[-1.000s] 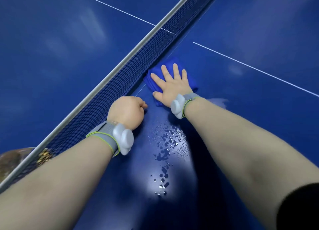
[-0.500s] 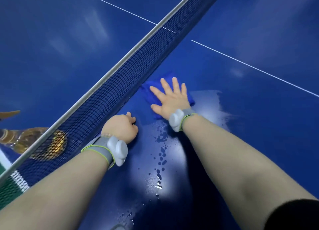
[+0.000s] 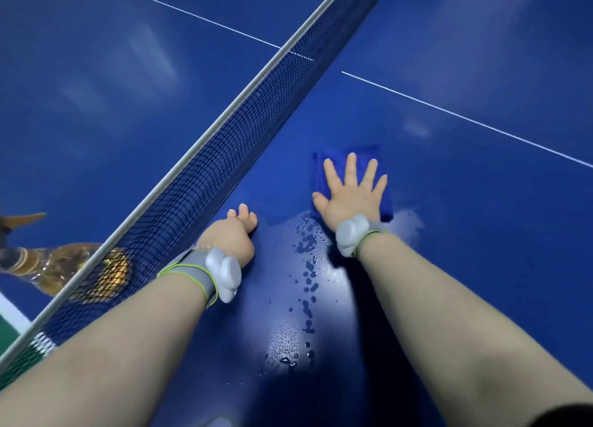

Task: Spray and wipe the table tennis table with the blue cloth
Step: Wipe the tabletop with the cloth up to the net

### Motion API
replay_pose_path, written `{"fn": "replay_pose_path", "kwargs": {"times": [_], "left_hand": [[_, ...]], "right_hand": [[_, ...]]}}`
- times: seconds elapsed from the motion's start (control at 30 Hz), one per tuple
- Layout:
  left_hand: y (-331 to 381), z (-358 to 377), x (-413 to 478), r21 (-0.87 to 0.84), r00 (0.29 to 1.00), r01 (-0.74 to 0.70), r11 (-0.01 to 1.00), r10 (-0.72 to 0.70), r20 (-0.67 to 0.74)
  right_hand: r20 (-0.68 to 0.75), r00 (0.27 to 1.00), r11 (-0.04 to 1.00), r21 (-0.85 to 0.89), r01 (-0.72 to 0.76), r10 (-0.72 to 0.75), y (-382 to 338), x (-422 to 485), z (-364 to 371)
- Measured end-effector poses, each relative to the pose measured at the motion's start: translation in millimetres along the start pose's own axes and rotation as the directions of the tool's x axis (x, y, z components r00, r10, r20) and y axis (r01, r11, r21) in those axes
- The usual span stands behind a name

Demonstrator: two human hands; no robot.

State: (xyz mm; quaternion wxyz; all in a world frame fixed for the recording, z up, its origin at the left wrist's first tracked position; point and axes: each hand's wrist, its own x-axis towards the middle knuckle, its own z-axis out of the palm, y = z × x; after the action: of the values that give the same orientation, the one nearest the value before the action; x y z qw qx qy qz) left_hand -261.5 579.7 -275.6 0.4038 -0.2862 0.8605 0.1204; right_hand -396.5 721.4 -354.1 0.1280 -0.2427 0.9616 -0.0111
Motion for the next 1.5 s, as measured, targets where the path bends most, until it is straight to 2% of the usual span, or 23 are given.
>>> {"fn": "replay_pose_path", "kwargs": {"times": [0.1,0.2,0.3,0.37,0.47,0.6,0.67,0.73,0.83,0.93,1.03,1.1,1.17,1.27,1.4,1.5], "left_hand": [[-9,17,5,-0.009,0.98,-0.08,0.997,0.077,-0.182],[-7,16,-3,-0.019,0.994,-0.068,0.998,0.066,-0.085],[-7,18,-1,-0.073,0.991,-0.084,0.994,0.076,-0.111],[-14,26,2,-0.075,0.989,-0.089,0.993,0.079,-0.128],[-24,38,-3,-0.084,0.986,-0.065,0.994,0.051,-0.161],[-37,47,-9,-0.069,0.985,-0.054,0.996,0.042,-0.166],[-41,46,-14,-0.061,0.988,-0.058,0.996,0.048,-0.15],[-46,45,-18,-0.026,0.991,-0.074,0.997,0.07,-0.113],[-54,45,-21,0.043,0.992,-0.107,0.993,0.109,-0.058],[-62,40,-28,0.077,0.994,-0.113,0.991,0.113,0.001],[-74,41,-36,0.133,0.99,-0.137,0.982,0.139,-0.01],[-83,41,-40,0.182,0.99,-0.136,0.974,0.142,-0.023],[-86,39,-41,0.228,0.991,-0.136,0.964,0.135,0.019],[-87,37,-37,0.258,0.983,-0.152,0.954,0.118,0.141],[-89,44,-35,0.226,0.973,-0.147,0.963,0.099,0.211],[-90,42,-37,0.201,0.971,-0.149,0.968,0.104,0.217]], "right_hand": [[0.051,0.982,0.983,0.002,0.182,-0.182,-44,-35,10],[0.075,0.957,0.96,-0.002,0.28,-0.279,-61,-56,17],[0.072,0.958,0.961,0.012,0.277,-0.278,-45,-52,14],[0.047,0.985,0.986,0.02,0.164,-0.165,-19,-47,11],[0.015,0.996,0.996,0.013,-0.086,0.086,38,-46,6],[0.04,0.921,0.919,0.06,-0.39,0.388,91,-59,4],[0.064,0.887,0.885,0.069,-0.461,0.458,83,-66,5],[0.066,0.883,0.879,0.086,-0.469,0.464,60,-72,6],[0.052,0.941,0.941,0.046,-0.336,0.334,10,-84,14],[0.069,0.995,0.997,0.033,-0.073,0.071,-61,-110,23],[0.135,0.978,0.988,0.006,0.157,-0.157,-109,-135,31],[0.153,0.97,0.982,0.006,0.189,-0.187,-110,-137,33],[0.128,0.981,0.989,0.022,0.143,-0.145,-95,-135,31],[0.079,0.994,0.995,0.051,-0.085,0.081,-58,-135,29],[0.042,0.928,0.924,0.081,-0.374,0.371,-2,-132,23],[0.091,0.878,0.871,0.11,-0.478,0.471,-1,-118,20]]}}
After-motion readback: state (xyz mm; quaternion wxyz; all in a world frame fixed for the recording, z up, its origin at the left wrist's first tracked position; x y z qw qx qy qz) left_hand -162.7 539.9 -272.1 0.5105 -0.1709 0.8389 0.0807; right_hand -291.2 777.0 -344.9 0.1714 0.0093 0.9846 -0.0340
